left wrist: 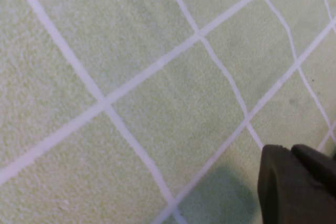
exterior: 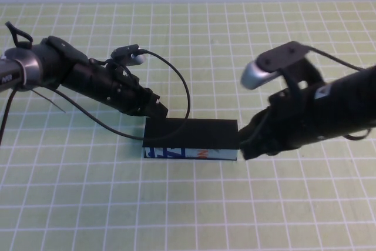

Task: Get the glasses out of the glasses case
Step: Pick up the glasses from the glasses case

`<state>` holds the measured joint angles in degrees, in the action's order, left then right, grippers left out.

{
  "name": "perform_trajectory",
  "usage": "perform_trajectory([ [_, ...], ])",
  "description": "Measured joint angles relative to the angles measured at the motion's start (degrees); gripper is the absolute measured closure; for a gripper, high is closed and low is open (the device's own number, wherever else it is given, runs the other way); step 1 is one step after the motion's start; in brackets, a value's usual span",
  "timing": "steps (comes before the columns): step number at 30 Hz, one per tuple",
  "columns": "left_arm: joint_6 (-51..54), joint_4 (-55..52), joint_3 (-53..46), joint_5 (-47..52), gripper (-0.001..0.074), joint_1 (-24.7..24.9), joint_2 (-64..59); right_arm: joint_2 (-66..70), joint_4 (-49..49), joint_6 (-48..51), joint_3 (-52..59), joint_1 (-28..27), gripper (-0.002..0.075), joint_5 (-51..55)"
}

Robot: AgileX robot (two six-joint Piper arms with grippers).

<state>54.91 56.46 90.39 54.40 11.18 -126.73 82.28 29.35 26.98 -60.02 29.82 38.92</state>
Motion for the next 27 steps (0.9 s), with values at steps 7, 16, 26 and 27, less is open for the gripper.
perform_trajectory([
  [7,0.0,0.0,0.0,0.4,0.0739,0.0,0.0,11.0,-19.7,1.9,-10.0,8.6,0.0741,0.5],
  [16,0.0,0.0,0.0,0.6,0.0739,0.0,0.0,18.5,-21.9,17.5,-13.7,11.8,0.0526,-3.2],
  [26,-0.2,0.0,0.2,2.2,0.0739,0.9,0.0,23.8,-23.7,21.4,-13.7,11.8,0.0401,-11.6],
  [27,-0.2,0.0,0.2,2.3,0.0739,0.9,0.0,24.2,-24.0,21.4,-13.7,11.8,0.0401,-12.5],
])
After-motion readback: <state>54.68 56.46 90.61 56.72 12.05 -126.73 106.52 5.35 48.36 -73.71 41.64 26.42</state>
